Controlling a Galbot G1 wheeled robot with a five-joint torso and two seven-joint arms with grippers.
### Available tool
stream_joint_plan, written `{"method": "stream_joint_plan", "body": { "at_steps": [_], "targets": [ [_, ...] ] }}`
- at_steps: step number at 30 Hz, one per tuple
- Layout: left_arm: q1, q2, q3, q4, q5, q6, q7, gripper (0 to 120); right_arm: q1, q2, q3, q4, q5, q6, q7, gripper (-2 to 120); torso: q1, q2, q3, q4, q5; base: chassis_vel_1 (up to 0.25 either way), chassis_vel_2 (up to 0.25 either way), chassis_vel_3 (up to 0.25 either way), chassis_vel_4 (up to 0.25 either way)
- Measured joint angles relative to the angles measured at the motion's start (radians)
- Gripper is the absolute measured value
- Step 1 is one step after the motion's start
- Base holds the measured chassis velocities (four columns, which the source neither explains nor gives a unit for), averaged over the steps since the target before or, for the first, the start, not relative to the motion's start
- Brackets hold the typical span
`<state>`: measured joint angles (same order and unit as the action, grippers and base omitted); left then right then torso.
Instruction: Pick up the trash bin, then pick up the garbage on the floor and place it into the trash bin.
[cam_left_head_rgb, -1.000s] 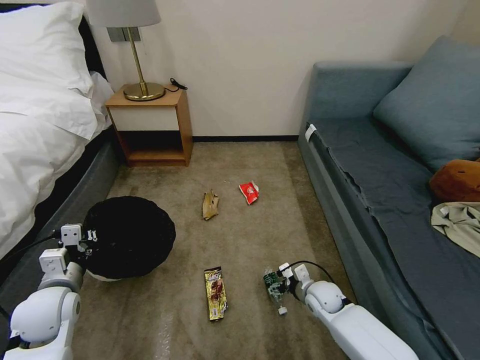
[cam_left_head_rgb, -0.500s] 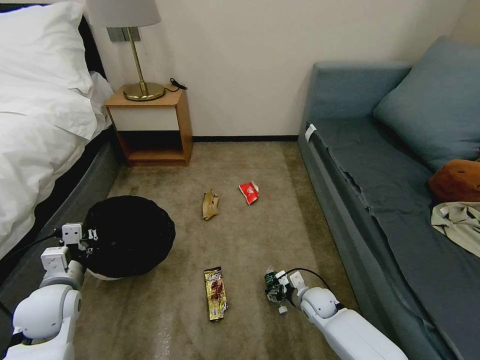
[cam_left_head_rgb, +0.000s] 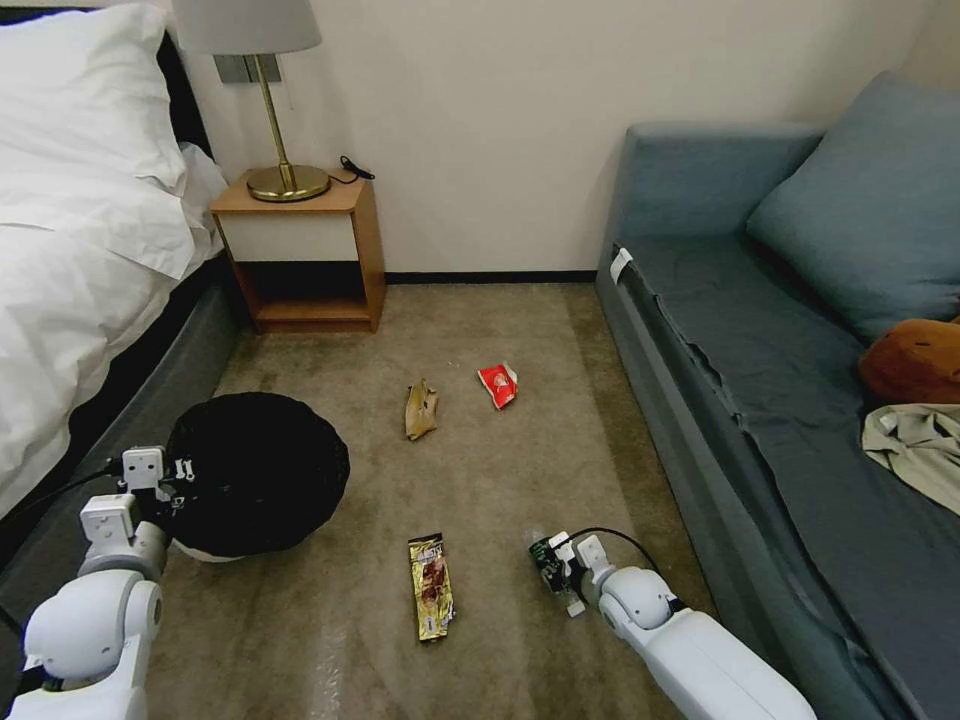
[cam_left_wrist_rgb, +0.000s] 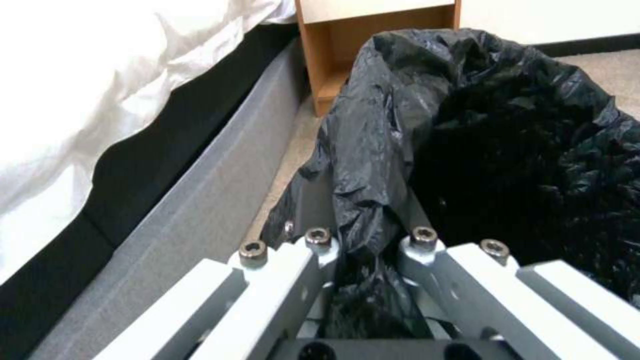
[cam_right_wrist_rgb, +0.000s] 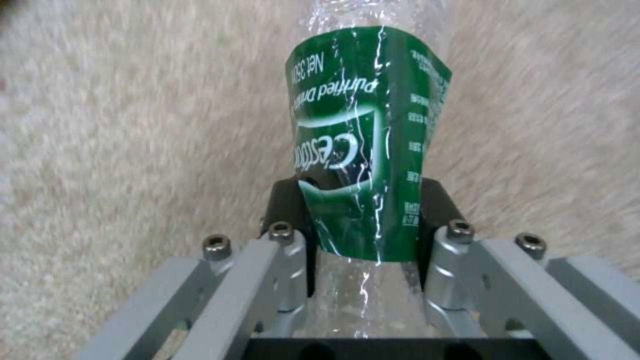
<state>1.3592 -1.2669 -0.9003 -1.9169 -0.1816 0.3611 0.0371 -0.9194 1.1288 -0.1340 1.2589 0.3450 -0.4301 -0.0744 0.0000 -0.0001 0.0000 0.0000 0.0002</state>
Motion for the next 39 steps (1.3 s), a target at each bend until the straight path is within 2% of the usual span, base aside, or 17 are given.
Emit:
{"method": "stream_joint_plan", "body": {
  "at_steps": [7, 11, 14, 17, 23, 27, 30, 34, 37, 38, 39],
  "targets": [
    [0.014, -0.009, 0.005, -0.015, -0.002, 0.000, 0.000, 4, 0.019, -0.054, 0.013, 0.110, 0.027, -0.020, 0.008, 20, 0.000, 0.000, 0.000, -0.0001, -0.0002, 0.000, 0.000, 0.000, 0.000],
    [0.026, -0.020, 0.011, -0.031, -0.003, 0.000, -0.001, 4, 0.067, -0.087, 0.028, 0.214, 0.087, -0.056, 0.016, 20, 0.000, 0.000, 0.000, -0.0002, -0.0001, 0.000, 0.000, 0.000, 0.000],
    [0.032, -0.026, 0.015, -0.039, -0.003, 0.001, -0.003, 4, 0.124, -0.105, 0.025, 0.278, 0.134, -0.079, 0.027, 20, 0.000, 0.000, 0.000, -0.0001, -0.0001, 0.000, 0.000, 0.000, 0.000],
    [0.039, -0.036, 0.029, -0.044, -0.006, 0.009, -0.009, 4, 0.244, -0.135, -0.021, 0.376, 0.205, -0.117, 0.037, 20, 0.000, 0.000, 0.000, 0.0000, -0.0003, 0.000, 0.000, 0.000, 0.000],
    [0.042, -0.063, 0.052, -0.050, -0.003, 0.009, -0.015, 4, 0.365, -0.135, -0.097, 0.454, 0.308, -0.165, 0.067, 20, 0.000, 0.000, 0.000, 0.0001, -0.0004, 0.000, 0.000, 0.000, 0.000],
    [0.044, -0.078, 0.067, -0.054, 0.000, 0.009, -0.017, 4, 0.426, -0.105, -0.157, 0.486, 0.396, -0.171, 0.093, 20, 0.000, 0.000, 0.000, -0.0001, -0.0003, 0.000, 0.000, 0.000, 0.000],
    [0.049, -0.083, 0.077, -0.058, -0.001, 0.012, -0.015, 4, 0.498, -0.072, -0.251, 0.489, 0.464, -0.121, 0.105, 20, 0.000, 0.000, 0.000, 0.0000, -0.0003, 0.000, 0.000, 0.000, 0.000],
    [0.050, -0.088, 0.081, -0.059, -0.002, 0.013, -0.015, 4, 0.534, -0.031, -0.307, 0.486, 0.503, -0.098, 0.117, 20, 0.000, 0.000, 0.000, -0.0001, -0.0004, 0.000, 0.000, 0.000, 0.000],
    [0.049, -0.095, 0.086, -0.061, -0.001, 0.013, -0.013, 4, 0.565, 0.076, -0.388, 0.454, 0.528, -0.050, 0.149, 20, 0.000, 0.000, 0.000, 0.0002, -0.0004, 0.000, 0.000, 0.000, 0.000],
    [0.049, -0.095, 0.086, -0.061, -0.001, 0.013, -0.013, 4, 0.565, 0.076, -0.388, 0.454, 0.528, -0.050, 0.149, 20, 0.000, 0.000, 0.000, 0.0002, -0.0004, 0.000, 0.000, 0.000, 0.000],
    [0.049, -0.097, 0.087, -0.062, -0.001, 0.013, -0.013, 4, 0.572, 0.120, -0.417, 0.431, 0.530, -0.023, 0.176, 20, 0.000, 0.000, 0.000, 0.0003, -0.0005, 0.000, 0.000, 0.000, 0.000]
  ]
}}
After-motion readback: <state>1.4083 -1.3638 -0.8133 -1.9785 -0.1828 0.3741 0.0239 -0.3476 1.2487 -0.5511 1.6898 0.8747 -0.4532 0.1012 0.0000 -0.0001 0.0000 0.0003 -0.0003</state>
